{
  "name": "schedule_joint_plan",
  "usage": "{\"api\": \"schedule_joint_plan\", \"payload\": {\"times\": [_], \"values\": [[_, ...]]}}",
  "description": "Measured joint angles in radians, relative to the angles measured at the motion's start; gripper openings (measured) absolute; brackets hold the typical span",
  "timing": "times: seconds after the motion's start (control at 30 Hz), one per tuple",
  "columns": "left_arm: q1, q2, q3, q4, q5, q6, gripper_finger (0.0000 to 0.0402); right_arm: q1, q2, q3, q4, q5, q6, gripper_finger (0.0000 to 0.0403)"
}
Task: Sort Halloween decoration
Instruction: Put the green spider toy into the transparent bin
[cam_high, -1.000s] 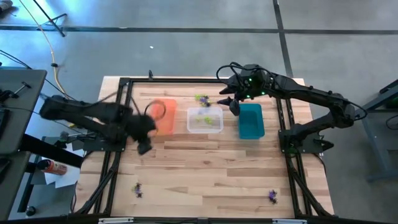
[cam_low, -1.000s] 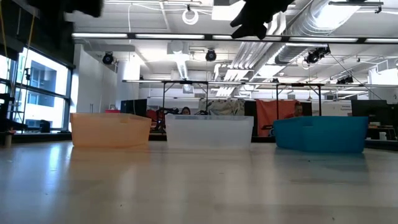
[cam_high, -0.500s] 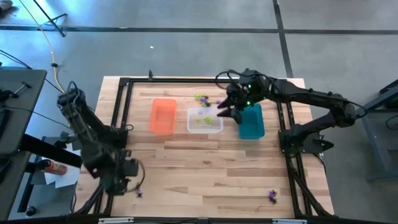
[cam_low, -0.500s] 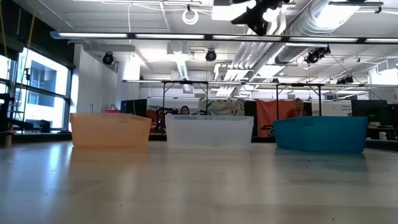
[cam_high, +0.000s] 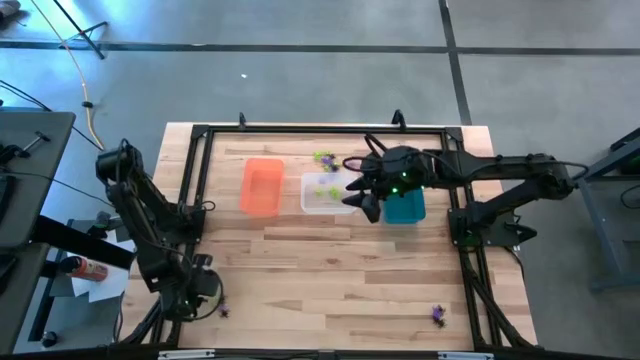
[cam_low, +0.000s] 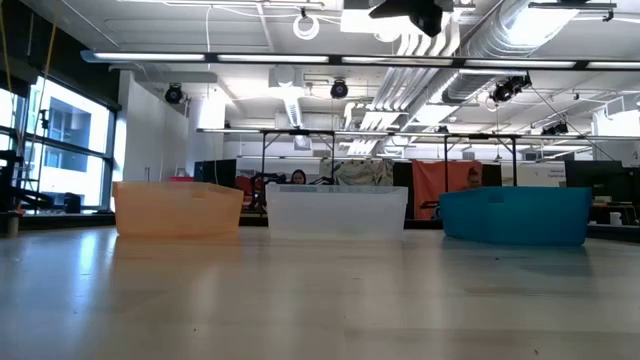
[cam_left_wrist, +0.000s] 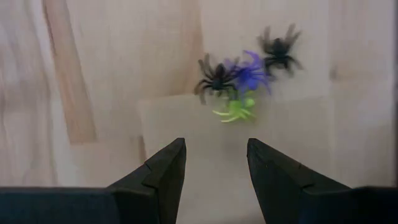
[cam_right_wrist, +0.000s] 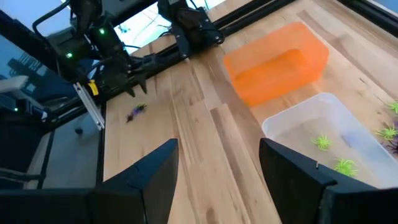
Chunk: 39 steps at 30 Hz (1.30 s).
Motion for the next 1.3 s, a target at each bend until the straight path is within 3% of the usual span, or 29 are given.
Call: {"api": "schedule_joint_plan", "payload": {"times": [0.27, 0.63, 0.77, 0.97, 1.3], "values": [[-0.001, 0.057, 0.0, 0.16, -0.001, 0.024, 0.0158, 0.025, 0.0, 0.0, -0.019, 0.052, -0.007, 0.022], [-0.002, 0.2, 0.053, 0.097, -0.018, -0.027, 0.0156, 0.025, 0.0, 0.0, -0.041, 0.069, -0.054, 0.022], [-0.001, 0.202, 0.052, 0.076, -0.021, -0.073, 0.012, 0.025, 0.0, 0.0, -0.066, 0.069, -0.073, 0.022], [0.001, 0.156, 0.045, 0.071, 0.009, -0.119, 0.0012, 0.025, 0.0, 0.0, -0.098, 0.069, -0.102, 0.022], [-0.003, 0.017, 0.046, 0.067, 0.056, -0.184, 0.0001, 0.024, 0.0, 0.0, -0.11, 0.096, -0.177, 0.022]]}}
